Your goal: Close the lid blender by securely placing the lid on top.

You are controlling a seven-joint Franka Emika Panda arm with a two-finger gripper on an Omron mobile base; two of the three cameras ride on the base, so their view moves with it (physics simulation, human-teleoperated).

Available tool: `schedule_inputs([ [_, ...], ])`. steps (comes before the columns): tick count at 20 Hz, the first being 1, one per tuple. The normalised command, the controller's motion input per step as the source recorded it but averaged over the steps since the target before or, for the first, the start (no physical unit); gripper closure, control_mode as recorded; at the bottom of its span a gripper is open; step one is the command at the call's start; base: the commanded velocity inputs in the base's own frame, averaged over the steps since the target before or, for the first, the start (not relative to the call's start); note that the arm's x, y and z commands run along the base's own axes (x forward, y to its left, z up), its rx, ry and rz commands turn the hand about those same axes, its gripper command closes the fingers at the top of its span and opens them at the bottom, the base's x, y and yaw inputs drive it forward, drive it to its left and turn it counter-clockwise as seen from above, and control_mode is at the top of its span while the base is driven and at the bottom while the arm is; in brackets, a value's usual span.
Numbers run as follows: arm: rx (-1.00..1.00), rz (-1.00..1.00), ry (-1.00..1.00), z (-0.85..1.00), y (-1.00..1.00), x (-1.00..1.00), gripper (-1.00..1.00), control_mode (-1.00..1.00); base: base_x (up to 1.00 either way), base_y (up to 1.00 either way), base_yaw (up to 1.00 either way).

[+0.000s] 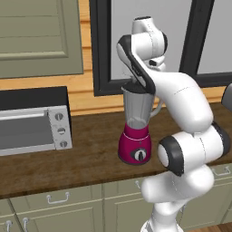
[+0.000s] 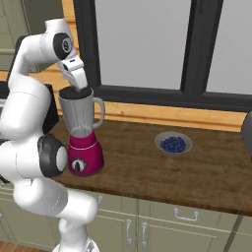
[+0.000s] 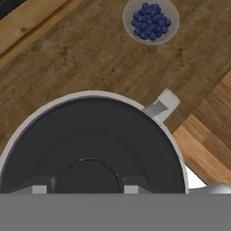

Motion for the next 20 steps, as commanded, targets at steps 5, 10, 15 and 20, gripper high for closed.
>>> schedule_inputs([
  [5, 0.0, 0.0, -0.06, -0.71, -0.22, -0.04, -1.0, -1.0, 0.0, 0.0, 0.0],
  [10, 0.0, 0.0, -0.01, -0.42, -0.25, -0.02, -1.0, -1.0, 0.0, 0.0, 0.0],
  [15, 0.01, 0.0, -0.02, -0.11, -0.29, -0.29, -1.0, -1.0, 0.0, 0.0, 0.0],
  [20, 0.0, 0.0, 0.0, -0.01, -0.28, -0.5, -1.0, -1.0, 0.0, 0.0, 0.0],
])
